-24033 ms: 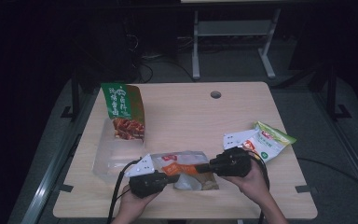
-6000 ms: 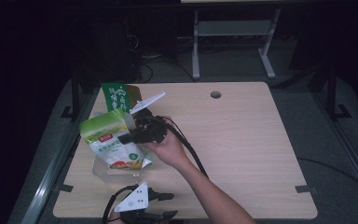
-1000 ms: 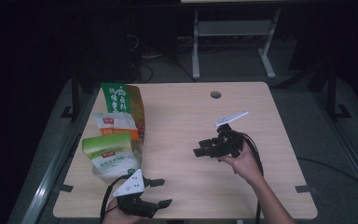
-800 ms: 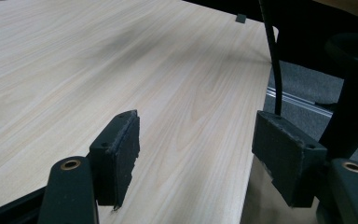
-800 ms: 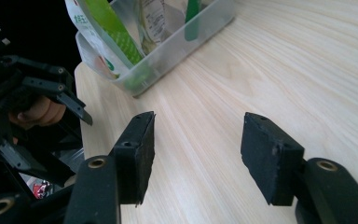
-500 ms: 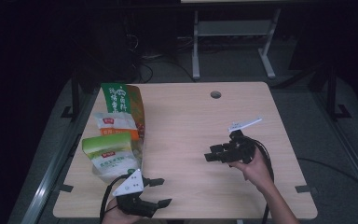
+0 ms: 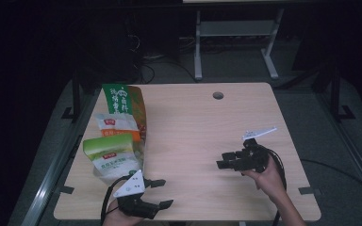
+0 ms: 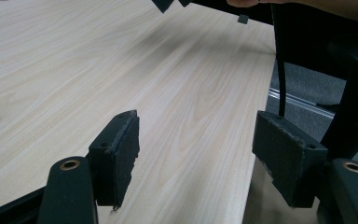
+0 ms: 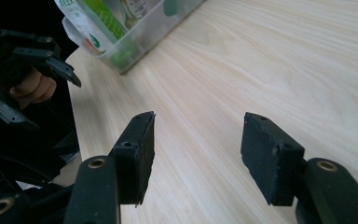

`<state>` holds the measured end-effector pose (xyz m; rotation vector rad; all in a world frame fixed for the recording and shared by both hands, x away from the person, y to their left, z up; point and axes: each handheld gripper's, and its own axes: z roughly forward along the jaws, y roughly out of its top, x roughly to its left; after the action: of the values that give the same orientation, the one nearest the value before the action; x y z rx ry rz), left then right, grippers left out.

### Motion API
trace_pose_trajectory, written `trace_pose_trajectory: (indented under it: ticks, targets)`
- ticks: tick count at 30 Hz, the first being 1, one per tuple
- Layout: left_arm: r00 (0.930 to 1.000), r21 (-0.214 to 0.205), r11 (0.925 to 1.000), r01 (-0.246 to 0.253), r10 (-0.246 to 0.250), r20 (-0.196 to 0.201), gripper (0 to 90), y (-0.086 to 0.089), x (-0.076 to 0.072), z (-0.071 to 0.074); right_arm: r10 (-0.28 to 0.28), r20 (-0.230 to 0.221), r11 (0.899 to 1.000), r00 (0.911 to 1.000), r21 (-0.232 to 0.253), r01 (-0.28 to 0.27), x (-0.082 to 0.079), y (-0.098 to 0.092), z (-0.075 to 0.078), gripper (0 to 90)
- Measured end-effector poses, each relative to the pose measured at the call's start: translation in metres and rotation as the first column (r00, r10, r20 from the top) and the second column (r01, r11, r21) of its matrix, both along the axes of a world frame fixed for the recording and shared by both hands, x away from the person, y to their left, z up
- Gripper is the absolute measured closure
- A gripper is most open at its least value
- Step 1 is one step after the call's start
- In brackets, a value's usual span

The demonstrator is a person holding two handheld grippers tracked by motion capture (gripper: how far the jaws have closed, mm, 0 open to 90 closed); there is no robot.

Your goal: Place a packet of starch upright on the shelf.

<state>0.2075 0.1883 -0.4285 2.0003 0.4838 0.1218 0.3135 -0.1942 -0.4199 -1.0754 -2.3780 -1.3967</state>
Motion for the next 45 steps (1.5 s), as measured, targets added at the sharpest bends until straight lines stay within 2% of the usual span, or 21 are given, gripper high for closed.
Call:
trace_pose_trajectory:
  ticks: [23, 32, 45]
  targets:
    - [1.0000, 0.001, 1.0000, -0.002, 0.002, -0.004, 31.4, 0.000, 0.001, -0.001, -0.036, -0.003, 0.999, 0.9993, 0.009, 0.037, -0.033, -0.025, -0.018, 43.1]
    - [0.9999, -0.002, 1.0000, -0.005, 0.005, -0.009, 31.4, 0.000, 0.000, -0.001, -0.053, -0.006, 0.998, 0.9986, 0.018, 0.053, -0.045, -0.032, -0.019, 42.4]
    - [0.9997, -0.008, 0.9999, -0.013, 0.013, -0.019, 32.1, 0.003, 0.003, -0.001, -0.070, 0.020, 0.997, 0.9973, 0.041, 0.069, -0.071, -0.038, -0.021, 39.6]
